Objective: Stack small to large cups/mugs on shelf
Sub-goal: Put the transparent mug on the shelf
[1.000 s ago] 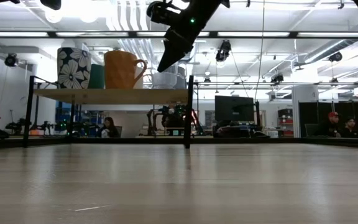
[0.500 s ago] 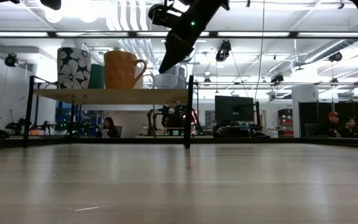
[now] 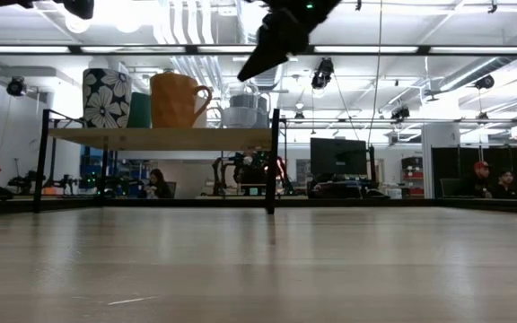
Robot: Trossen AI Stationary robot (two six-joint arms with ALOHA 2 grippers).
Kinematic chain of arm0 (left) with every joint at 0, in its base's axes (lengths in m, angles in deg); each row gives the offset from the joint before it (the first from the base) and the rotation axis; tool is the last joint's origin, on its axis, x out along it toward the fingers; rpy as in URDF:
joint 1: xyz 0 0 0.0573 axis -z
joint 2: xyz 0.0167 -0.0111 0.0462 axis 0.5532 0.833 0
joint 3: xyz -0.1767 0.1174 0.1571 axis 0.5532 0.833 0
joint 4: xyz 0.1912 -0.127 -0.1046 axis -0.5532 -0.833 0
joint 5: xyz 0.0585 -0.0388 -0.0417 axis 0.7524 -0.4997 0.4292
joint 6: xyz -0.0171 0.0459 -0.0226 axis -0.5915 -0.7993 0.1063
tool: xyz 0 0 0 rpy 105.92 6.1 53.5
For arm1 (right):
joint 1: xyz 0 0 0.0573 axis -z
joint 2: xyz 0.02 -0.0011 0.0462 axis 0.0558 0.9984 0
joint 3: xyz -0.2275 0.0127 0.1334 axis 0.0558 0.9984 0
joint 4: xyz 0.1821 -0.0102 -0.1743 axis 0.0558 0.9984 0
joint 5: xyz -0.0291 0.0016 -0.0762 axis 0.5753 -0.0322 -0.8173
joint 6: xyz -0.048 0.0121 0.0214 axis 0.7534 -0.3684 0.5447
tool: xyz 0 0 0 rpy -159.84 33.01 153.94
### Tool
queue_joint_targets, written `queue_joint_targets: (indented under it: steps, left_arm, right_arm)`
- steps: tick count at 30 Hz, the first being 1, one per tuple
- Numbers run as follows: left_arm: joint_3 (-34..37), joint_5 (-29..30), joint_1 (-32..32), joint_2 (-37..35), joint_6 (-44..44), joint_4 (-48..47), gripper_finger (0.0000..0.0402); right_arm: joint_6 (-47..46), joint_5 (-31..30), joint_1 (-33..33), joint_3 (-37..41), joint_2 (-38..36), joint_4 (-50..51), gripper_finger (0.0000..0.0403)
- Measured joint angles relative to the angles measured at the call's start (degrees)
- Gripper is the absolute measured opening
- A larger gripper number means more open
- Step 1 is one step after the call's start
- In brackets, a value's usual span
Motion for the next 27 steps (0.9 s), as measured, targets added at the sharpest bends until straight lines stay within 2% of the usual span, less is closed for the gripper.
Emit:
queue_joint_targets:
  steps: [8,11,15,19,27]
  left_arm:
    - [-0.29,0.06,-0.02,3.64,3.73,0.35,0.0]
    - [-1.97,2.5,-0.08,7.41,5.3,0.56,0.0]
    - [-5.52,5.07,-0.16,12.51,5.43,-0.33,0.0]
    - [-10.78,5.73,-0.17,17.35,6.08,-7.52,0.0]
    - [-21.89,7.98,-2.92,26.84,6.19,-17.99,0.0]
  right_arm:
    - [0.46,1.8,-0.41,15.18,-10.76,-12.17,0.0008]
    - [0.57,2.36,-0.31,19.14,-14.76,-14.01,0.0008]
    - [1.19,7.68,-0.03,24.65,-20.25,-18.89,0.0008]
    - [1.33,12.01,0.55,30.7,-25.12,-25.39,0.0009]
    - [1.42,12.41,0.96,39.46,-33.34,-32.39,0.0009]
